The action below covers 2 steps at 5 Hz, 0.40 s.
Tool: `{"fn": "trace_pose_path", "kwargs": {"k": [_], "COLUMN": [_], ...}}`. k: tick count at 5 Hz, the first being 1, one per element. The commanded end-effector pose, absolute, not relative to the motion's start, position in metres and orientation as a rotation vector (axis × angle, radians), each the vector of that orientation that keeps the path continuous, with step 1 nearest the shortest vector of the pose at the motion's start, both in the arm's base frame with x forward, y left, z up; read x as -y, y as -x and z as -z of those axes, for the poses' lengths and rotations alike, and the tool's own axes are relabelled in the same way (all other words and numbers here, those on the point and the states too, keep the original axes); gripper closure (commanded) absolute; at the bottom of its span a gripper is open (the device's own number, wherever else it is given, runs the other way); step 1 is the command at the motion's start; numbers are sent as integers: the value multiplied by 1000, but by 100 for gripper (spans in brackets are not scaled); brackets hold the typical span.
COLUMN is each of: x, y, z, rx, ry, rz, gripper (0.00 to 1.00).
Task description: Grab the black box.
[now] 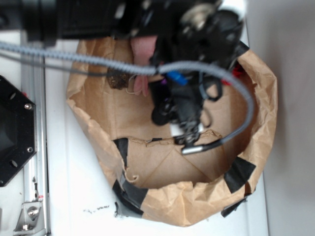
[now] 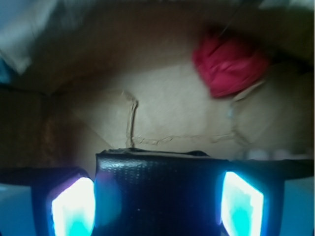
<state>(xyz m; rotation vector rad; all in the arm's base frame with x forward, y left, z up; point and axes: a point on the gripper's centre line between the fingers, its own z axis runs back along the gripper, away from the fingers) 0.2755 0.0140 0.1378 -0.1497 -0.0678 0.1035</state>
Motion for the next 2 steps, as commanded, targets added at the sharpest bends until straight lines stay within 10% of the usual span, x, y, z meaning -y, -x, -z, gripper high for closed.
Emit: {"fn": "trace_pose_path", "kwargs": {"k": [1,2], "x": [-25,-25], "y": [-281,-278], "z": [-162,-164], "rx": [168,182], "ry": [109,94], "rz": [-109,-79], "gripper": [100,100]}}
